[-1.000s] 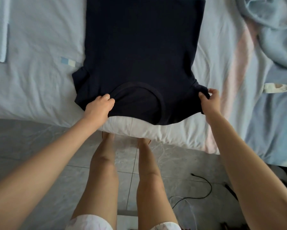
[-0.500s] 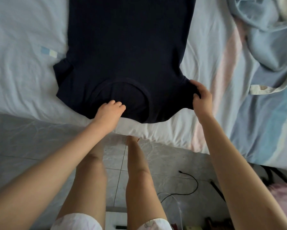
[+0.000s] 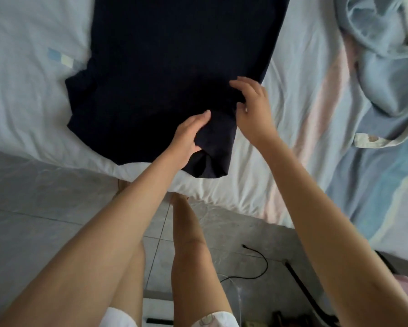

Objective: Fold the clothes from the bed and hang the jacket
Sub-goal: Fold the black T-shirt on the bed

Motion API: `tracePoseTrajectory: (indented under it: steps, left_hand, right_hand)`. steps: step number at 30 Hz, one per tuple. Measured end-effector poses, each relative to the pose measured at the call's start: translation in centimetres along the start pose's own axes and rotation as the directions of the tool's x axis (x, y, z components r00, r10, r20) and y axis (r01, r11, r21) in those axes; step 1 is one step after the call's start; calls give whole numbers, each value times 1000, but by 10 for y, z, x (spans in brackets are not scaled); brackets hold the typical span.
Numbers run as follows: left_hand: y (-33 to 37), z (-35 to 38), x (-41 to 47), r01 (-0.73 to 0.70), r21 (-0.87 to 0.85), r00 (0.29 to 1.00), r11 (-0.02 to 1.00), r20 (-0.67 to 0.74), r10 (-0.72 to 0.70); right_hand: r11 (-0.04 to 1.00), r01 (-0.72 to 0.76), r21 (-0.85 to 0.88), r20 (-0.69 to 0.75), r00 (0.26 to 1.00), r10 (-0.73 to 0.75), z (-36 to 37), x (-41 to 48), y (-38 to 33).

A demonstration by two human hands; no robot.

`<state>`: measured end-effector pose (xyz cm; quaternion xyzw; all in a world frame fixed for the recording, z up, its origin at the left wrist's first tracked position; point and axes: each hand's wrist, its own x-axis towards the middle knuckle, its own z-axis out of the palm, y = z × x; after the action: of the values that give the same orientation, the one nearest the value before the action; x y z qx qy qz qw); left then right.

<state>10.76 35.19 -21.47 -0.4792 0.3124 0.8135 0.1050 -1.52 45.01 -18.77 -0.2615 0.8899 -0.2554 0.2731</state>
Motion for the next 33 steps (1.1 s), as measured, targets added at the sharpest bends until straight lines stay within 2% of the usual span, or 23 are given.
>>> tracePoseTrajectory:
  steps: [2, 4, 6, 9, 12, 16, 18, 21, 23, 25, 27, 28, 29, 30, 31, 32, 33]
  left_hand:
    - [-13, -4, 3, -150, 352, 974, 924, -109, 200]
    - [-22, -8, 1, -288, 537, 896, 793, -141, 421]
    - [-19, -12, -1, -411, 560, 810, 719, -137, 570]
    - [-12, -17, 1, -509, 580, 719, 636, -119, 684]
    - [-7, -20, 10, -511, 593, 687, 623, -153, 710]
    - [-12, -15, 10, -455, 583, 726, 673, -195, 660]
    - [-20, -9, 2, -441, 665, 737, 603, -116, 666]
    - [-38, -3, -5, -392, 815, 746, 427, 10, 666]
    - [-46, -1, -7, -308, 886, 763, 348, 11, 647]
    - [-51, -1, -7, -282, 899, 765, 336, -1, 644]
    - [-52, -3, -5, -308, 879, 745, 363, -14, 666]
    - [-53, -4, -5, -324, 870, 735, 372, -17, 678]
    - [-54, -5, -5, -336, 865, 727, 372, -14, 687]
    - [-53, -6, -5, -350, 864, 720, 363, 0, 694]
    - [-53, -7, -5, -363, 865, 716, 347, 21, 698]
    - [-53, -9, -5, -379, 866, 710, 326, 46, 702]
    - [-52, -10, -5, -396, 866, 702, 306, 70, 709]
  right_hand:
    - [985, 72, -154, 221, 975, -37, -8, 28, 10]
    - [979, 64, -192, 425, 905, 24, -17, 46, 11]
    - [964, 91, -251, 468, 883, 38, -21, 56, 12]
    - [981, 86, -177, 422, 907, -3, -22, 60, 18]
    - [991, 47, -124, 372, 928, 2, -18, 60, 22]
    - [994, 28, -106, 323, 946, 8, -13, 55, 27]
    - [995, 28, -100, 278, 961, 1, -9, 50, 28]
    - [995, 29, -96, 201, 979, -9, -3, 42, 26]
    - [994, 41, -99, 144, 989, -26, 1, 38, 27]
    - [983, 65, -170, 61, 997, -55, 7, 33, 29]
    - [897, 131, -423, -111, 975, -195, 17, 23, 35]
    - [834, 173, -524, -182, 934, -309, 24, 16, 37]
    - [777, 266, -570, -190, 878, -440, 31, 10, 37]
    - [686, 413, -599, -111, 806, -582, 36, 4, 37]
    - [554, 567, -609, 37, 719, -694, 42, -1, 40]
    - [423, 693, -584, 208, 631, -747, 45, -5, 44]
    - [333, 768, -547, 357, 574, -737, 45, -7, 49]
